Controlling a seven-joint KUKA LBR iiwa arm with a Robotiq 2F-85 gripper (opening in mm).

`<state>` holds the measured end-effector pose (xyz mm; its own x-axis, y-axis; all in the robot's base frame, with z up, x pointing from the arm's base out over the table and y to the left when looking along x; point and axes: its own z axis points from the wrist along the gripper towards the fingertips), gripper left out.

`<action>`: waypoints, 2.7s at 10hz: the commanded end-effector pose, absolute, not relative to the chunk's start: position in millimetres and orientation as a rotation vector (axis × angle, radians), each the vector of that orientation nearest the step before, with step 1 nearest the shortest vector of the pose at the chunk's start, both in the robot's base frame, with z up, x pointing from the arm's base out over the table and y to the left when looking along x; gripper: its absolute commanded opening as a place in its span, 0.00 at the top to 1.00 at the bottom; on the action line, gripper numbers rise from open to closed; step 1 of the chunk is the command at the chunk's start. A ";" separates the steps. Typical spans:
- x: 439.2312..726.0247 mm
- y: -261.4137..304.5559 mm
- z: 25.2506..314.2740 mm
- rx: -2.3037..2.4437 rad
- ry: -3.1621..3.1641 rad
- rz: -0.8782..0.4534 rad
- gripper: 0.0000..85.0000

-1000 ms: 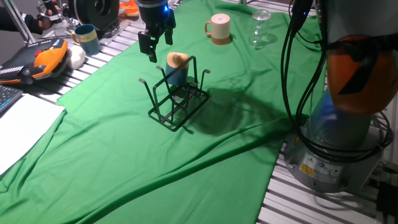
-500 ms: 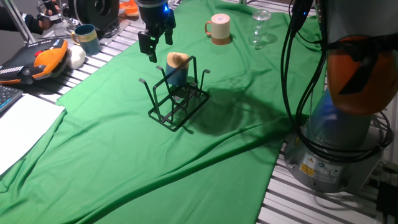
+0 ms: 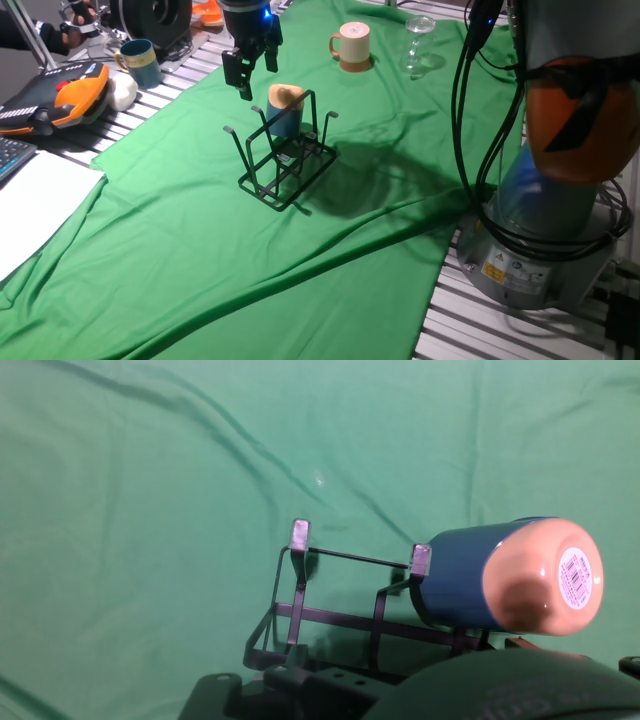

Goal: Take the cup off the cup rack

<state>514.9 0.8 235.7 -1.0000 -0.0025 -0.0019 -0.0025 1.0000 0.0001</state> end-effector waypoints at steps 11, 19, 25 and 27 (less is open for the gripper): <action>515.0 0.7 235.9 -0.478 3.324 -0.174 1.00; 515.0 0.7 235.9 -0.460 3.325 -0.176 1.00; 515.3 0.5 236.1 -0.447 3.331 -0.179 1.00; 515.5 0.4 236.2 -0.390 3.336 -0.188 1.00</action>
